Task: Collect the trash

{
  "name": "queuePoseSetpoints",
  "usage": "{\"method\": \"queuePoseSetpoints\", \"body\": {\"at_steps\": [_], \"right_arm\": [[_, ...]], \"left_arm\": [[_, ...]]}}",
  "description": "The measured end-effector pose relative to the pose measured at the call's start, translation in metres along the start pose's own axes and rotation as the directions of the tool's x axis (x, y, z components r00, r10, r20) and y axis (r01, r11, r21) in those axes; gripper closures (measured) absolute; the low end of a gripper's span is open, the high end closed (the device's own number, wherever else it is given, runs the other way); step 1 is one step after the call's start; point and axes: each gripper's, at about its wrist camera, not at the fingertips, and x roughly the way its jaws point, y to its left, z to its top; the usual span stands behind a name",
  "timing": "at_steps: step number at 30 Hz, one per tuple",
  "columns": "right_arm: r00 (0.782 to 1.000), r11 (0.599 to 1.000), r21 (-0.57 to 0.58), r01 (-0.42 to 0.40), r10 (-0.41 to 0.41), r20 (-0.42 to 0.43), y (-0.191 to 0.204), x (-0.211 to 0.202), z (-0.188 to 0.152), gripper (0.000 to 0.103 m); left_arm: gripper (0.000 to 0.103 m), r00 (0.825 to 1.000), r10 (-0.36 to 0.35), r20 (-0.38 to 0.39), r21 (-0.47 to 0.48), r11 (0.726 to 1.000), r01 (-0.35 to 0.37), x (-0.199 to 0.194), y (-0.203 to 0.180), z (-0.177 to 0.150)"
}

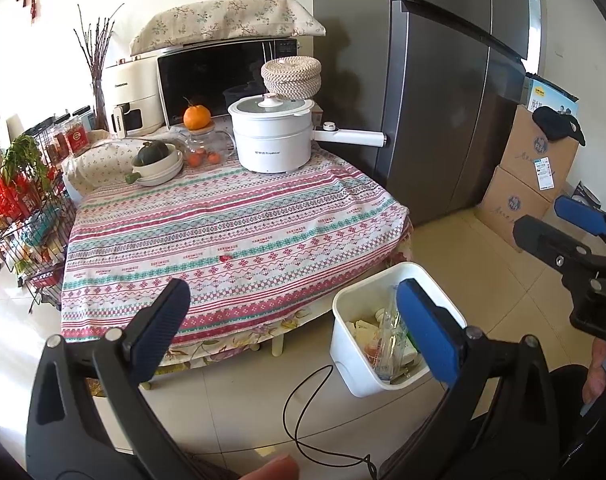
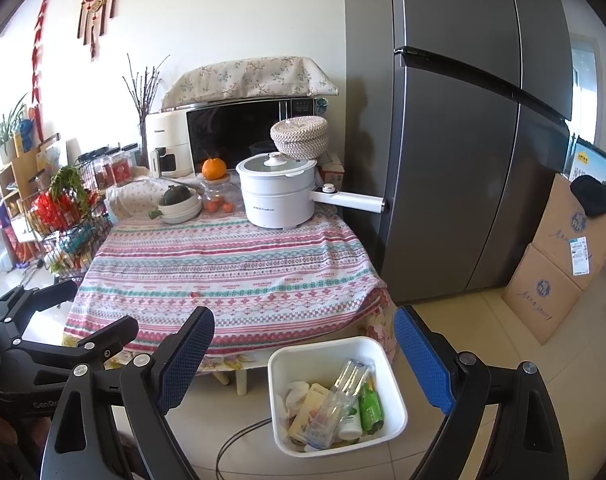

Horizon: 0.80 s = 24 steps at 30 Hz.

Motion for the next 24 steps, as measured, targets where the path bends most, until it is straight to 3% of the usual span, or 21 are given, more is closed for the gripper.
{"method": "queuePoseSetpoints", "body": {"at_steps": [24], "right_arm": [[1.0,1.0,0.016,0.022,-0.022,-0.008,-0.0034,0.0021,0.0016,0.01]], "left_arm": [[0.001,1.0,-0.009,-0.002,0.003,1.0,0.009,0.0003,-0.0053,0.0033]]}}
